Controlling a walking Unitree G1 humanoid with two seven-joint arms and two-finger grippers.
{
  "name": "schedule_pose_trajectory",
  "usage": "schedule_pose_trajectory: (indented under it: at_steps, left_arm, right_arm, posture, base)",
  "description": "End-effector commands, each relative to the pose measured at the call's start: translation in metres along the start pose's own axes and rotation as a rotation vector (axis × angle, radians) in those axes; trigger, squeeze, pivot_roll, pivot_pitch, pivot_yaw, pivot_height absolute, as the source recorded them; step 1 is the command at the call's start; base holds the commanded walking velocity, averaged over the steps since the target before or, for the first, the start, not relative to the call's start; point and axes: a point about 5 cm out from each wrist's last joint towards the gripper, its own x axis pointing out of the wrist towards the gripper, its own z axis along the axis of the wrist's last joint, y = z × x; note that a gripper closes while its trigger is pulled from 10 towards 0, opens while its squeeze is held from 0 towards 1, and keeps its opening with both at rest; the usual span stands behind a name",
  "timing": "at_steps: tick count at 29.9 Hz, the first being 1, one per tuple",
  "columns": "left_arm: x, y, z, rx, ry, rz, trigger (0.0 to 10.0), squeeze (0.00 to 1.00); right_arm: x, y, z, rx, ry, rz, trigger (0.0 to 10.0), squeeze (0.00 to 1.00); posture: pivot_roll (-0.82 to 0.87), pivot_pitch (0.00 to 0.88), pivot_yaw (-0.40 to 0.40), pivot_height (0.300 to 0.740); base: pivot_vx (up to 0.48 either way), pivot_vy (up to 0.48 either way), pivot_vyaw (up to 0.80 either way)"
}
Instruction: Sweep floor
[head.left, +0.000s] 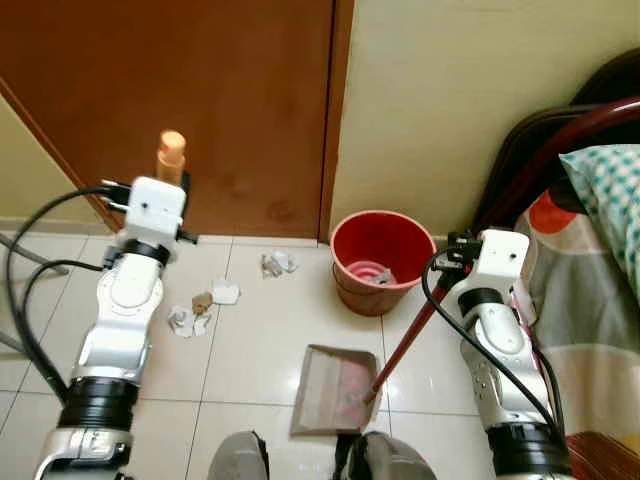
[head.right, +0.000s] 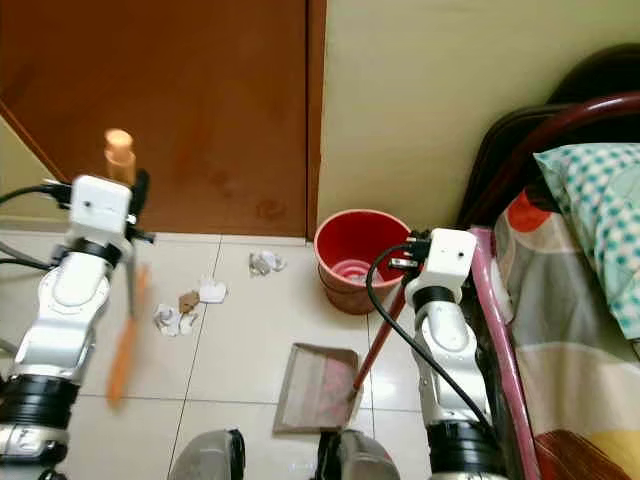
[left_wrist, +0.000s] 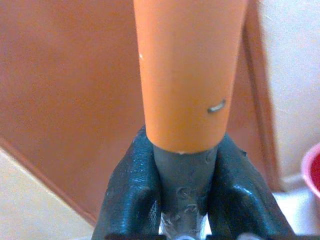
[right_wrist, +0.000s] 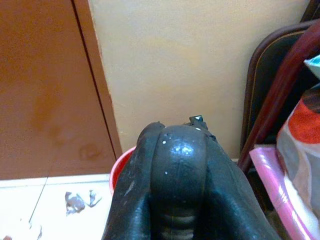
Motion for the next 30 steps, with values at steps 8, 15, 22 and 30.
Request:
schedule_pose_trajectory:
  at_steps: [8,15,22,30]
  left_arm:
    - [0.032,0.001,0.011,0.09,-0.08,-0.008,10.0,0.0]
    - [0.038,-0.03,0.004,0.067,-0.037,-0.134,10.0,0.0]
    - [0.03,-0.084,-0.009,0.057,0.014,-0.388,10.0,0.0]
    - [0.016,-0.129,-0.012,0.017,0.035,-0.59,10.0,0.0]
  right_arm:
    - [-0.008,-0.005,0.004,0.002,-0.018,-0.021,10.0,0.0]
    - [-0.01,-0.008,0.002,-0.01,-0.002,-0.027,10.0,0.0]
    - [-0.011,-0.004,0.001,-0.015,0.012,-0.016,10.0,0.0]
    - [-0.011,-0.007,0.001,-0.021,0.014,-0.022,10.0,0.0]
  posture:
    - [-0.06,0.172,-0.014,0.74]
    - [-0.07,0.178,-0.02,0.74]
    - [-0.07,0.181,-0.03,0.74]
    - [-0.08,0.183,-0.028,0.74]
  base:
    - [0.0,0.0,0.0]
    - [0.0,0.0,0.0]
    - [0.0,0.0,0.0]
    - [0.0,0.0,0.0]
